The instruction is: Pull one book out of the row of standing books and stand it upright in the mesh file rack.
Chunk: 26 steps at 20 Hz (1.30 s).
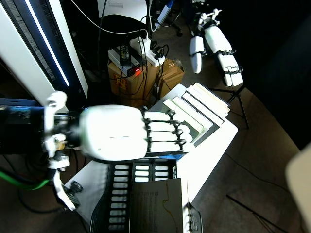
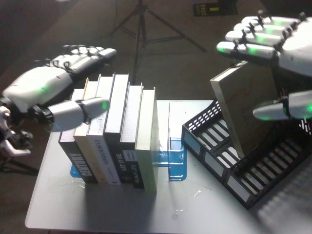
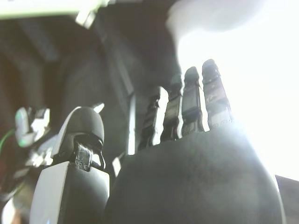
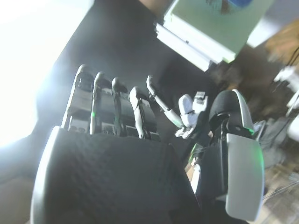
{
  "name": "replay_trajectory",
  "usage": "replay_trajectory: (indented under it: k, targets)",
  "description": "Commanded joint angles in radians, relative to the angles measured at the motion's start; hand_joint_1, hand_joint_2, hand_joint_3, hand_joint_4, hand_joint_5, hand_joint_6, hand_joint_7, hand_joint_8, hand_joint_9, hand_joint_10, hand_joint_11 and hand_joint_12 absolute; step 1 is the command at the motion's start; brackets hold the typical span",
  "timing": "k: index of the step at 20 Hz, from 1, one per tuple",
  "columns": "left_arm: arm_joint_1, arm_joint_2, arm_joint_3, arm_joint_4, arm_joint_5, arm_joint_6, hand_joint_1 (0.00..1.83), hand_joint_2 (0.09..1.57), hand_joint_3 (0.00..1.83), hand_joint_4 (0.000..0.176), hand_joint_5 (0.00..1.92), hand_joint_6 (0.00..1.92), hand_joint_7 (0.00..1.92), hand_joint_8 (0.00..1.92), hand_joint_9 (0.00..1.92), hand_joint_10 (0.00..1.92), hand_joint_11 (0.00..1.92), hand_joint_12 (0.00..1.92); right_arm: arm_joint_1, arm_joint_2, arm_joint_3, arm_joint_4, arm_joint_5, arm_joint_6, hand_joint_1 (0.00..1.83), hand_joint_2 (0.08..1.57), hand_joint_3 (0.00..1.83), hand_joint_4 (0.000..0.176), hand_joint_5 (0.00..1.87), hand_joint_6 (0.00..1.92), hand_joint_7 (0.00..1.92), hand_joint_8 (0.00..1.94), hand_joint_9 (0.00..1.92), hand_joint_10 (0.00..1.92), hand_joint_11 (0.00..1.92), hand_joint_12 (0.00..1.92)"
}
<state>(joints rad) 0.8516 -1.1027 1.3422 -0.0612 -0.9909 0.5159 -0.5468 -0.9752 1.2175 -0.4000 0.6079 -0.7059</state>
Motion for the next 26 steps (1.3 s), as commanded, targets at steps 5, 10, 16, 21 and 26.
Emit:
replay_trajectory:
  k: [5,10,16,21,26]
  targets:
    - [-0.015,0.014,-0.032,0.049,-0.190,-0.030,0.08,1.40,0.01,0.121,0.00,0.00,0.00,0.00,0.00,0.00,0.00,0.00,-0.104,0.016,-0.043,0.171,0.262,0.000,0.40,1.10,0.01,0.000,0.00,0.00,0.00,0.00,0.00,0.00,0.00,0.00]
    - [-0.008,0.014,-0.044,0.055,-0.210,-0.034,0.00,1.37,0.00,0.069,0.00,0.00,0.00,0.00,0.00,0.00,0.00,0.00,-0.164,0.025,-0.068,0.239,0.297,0.000,0.35,1.09,0.00,0.000,0.00,0.00,0.00,0.00,0.00,0.00,0.00,0.00]
    - [0.012,0.022,-0.054,0.040,-0.232,-0.036,0.01,1.36,0.00,0.051,0.03,0.01,0.00,0.00,0.00,0.00,0.00,0.00,-0.182,0.030,-0.086,0.251,0.300,0.000,0.44,1.13,0.02,0.000,0.00,0.00,0.00,0.00,0.00,0.00,0.00,0.00]
    - [0.025,0.032,-0.063,0.032,-0.255,-0.036,0.03,1.37,0.00,0.049,0.06,0.01,0.00,0.00,0.00,0.00,0.00,0.00,-0.186,0.032,-0.090,0.254,0.306,0.000,0.36,1.13,0.01,0.000,0.00,0.00,0.00,0.00,0.00,0.00,0.00,0.00]
    - [0.028,0.033,-0.066,0.030,-0.262,-0.036,0.02,1.37,0.00,0.070,0.06,0.01,0.00,0.00,0.00,0.00,0.00,0.00,-0.203,0.031,-0.089,0.268,0.313,0.000,0.34,1.15,0.02,0.000,0.00,0.00,0.00,0.00,0.00,0.00,0.00,0.00]
